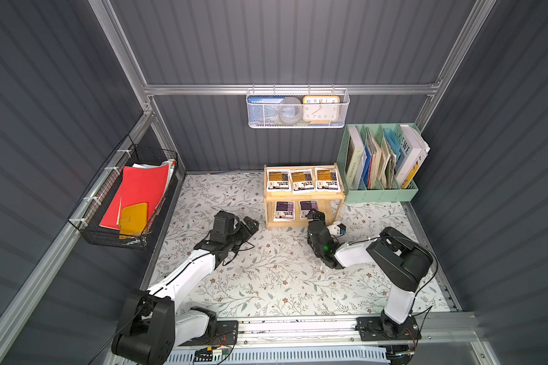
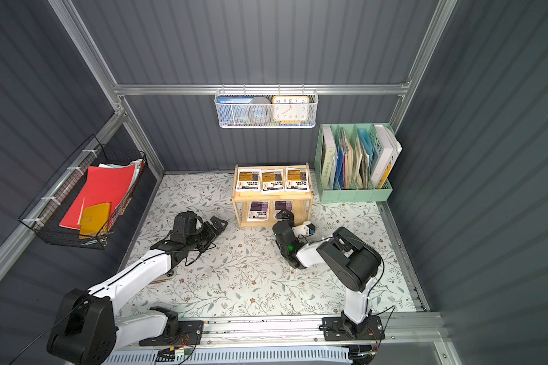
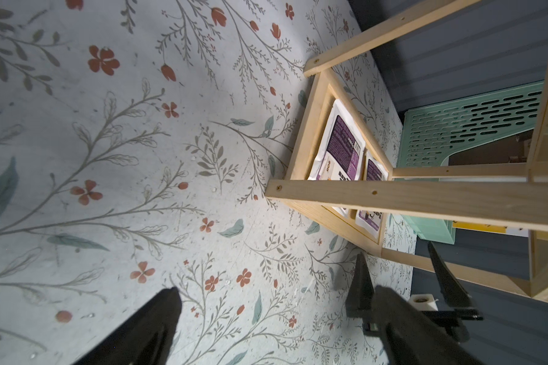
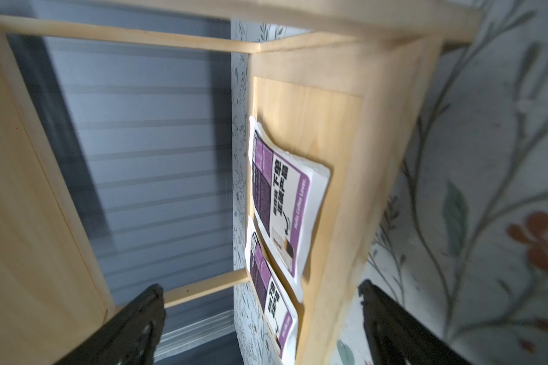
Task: Place the bagged coffee beans on the shelf by color
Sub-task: Place the bagged coffee beans on the shelf, then reset both arms
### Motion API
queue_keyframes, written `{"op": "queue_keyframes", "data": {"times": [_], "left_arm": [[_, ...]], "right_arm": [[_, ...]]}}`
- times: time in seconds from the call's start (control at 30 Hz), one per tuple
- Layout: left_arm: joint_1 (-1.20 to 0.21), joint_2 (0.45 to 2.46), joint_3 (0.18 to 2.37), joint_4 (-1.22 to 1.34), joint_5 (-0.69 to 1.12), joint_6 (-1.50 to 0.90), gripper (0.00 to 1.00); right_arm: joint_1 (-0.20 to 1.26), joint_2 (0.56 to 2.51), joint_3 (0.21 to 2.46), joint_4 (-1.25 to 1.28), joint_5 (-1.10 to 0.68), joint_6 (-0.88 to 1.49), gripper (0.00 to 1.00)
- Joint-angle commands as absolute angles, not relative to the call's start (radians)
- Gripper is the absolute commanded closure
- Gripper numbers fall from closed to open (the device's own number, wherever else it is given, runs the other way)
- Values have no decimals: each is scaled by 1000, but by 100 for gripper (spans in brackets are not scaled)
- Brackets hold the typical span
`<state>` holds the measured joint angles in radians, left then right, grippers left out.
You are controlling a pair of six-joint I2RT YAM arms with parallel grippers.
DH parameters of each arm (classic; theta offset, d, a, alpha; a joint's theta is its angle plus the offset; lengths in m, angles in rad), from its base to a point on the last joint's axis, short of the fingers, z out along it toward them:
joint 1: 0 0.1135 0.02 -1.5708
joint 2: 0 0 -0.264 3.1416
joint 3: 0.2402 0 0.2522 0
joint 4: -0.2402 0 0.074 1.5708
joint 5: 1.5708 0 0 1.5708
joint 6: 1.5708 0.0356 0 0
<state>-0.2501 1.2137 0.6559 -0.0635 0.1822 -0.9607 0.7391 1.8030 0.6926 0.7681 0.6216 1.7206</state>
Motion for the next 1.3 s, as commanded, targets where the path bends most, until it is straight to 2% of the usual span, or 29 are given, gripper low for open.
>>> {"op": "queue_keyframes", "data": {"times": [0.0,0.27,0.53,0.67,0.8,0.9,1.0,1.07,1.17,1.27], "left_arm": [[-247,1166,705,-142,127,-933,0],[-247,1111,864,-313,-26,-786,0],[-249,1152,1086,-355,-219,-552,0],[-251,1145,1087,-257,-305,-447,0],[-252,1060,941,5,-322,-262,0],[-252,1026,850,129,-370,-138,0],[-249,1043,810,154,-445,-114,0],[-249,1026,740,258,-460,-76,0],[-230,1020,657,402,-509,-41,0],[-161,1066,614,488,-492,-43,0]], "right_arm": [[771,1713,645,711,589,1660,1],[807,1346,542,459,514,1536,1],[732,856,611,-143,491,1240,1],[636,730,705,-369,471,975,1],[549,704,790,-492,509,702,1],[497,703,788,-459,568,506,1],[443,696,724,-278,635,344,1],[399,700,674,-173,650,265,1],[309,720,618,-91,636,219,1],[180,762,540,0,516,251,1]]}}
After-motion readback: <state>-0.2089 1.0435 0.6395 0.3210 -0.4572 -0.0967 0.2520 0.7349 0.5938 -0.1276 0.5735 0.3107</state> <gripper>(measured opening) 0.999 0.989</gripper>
